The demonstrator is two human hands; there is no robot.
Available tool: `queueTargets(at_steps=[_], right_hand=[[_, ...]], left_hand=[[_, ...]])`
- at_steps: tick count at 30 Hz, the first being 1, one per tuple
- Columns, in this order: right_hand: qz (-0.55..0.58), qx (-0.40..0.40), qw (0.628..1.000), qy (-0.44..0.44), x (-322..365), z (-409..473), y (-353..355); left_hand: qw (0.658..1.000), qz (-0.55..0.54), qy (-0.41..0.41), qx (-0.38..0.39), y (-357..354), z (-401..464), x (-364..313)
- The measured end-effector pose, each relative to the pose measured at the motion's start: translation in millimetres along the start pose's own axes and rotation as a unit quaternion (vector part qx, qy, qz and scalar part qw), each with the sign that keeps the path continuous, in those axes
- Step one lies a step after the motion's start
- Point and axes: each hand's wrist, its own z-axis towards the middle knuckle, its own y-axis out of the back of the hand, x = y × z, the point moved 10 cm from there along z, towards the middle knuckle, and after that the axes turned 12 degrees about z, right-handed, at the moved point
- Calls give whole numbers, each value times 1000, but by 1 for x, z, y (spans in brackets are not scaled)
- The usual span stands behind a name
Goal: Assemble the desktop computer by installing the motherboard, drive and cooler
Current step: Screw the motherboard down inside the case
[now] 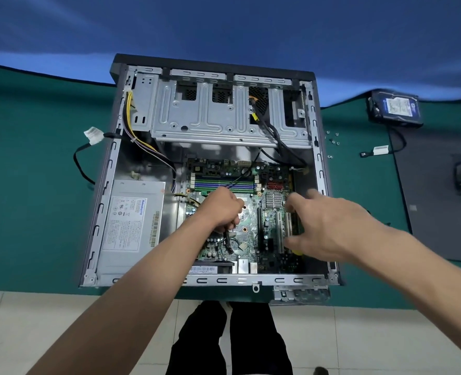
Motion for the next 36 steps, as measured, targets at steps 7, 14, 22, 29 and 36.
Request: queueTargets(at_steps=[7,14,22,29,36], right_hand=[[-26,-2,1000,11,5,-2,5],[-65,48,997,12,15,0,-4],[-53,31,998,17,17,-2,-6],[-97,-41,994,29,19,0,3],[-56,4,998,8,15,-2,0]], left_hand=[[1000,-7,8,8,-1,-2,-1],[1000,-5,7,6,0,-1,1],[1000,-14,10,10,-1,0,3],[1000,-13,11,10,-2,0,2],[1000,-25,9,14,-2,-1,3]])
